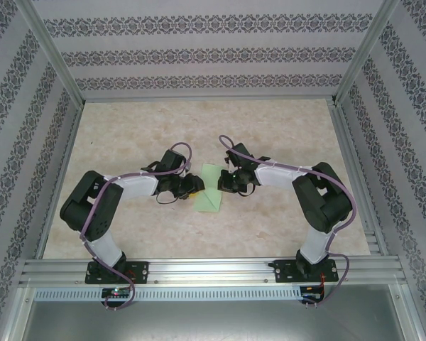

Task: Fold a paper plane with a square sheet of paper (pick it up from the middle)
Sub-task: Turn over the paper at the center of the table.

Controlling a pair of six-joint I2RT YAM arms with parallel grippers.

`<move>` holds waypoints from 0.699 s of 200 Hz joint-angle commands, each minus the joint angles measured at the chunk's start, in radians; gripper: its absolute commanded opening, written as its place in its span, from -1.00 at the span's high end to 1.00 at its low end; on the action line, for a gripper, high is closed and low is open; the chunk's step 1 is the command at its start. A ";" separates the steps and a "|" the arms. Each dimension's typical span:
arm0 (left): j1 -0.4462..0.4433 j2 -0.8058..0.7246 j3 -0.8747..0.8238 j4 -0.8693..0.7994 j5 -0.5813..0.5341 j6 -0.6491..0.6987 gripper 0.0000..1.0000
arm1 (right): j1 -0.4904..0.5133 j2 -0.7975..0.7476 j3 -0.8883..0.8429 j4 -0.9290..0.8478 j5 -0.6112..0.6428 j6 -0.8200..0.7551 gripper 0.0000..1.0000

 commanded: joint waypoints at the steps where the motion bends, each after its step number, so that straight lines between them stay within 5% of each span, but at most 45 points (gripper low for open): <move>1: -0.015 0.019 0.005 0.067 0.034 -0.018 0.29 | -0.011 -0.001 -0.016 0.035 0.000 0.006 0.86; 140: -0.030 0.102 0.041 0.169 0.079 -0.046 0.43 | -0.016 -0.029 -0.034 0.048 -0.013 0.018 0.69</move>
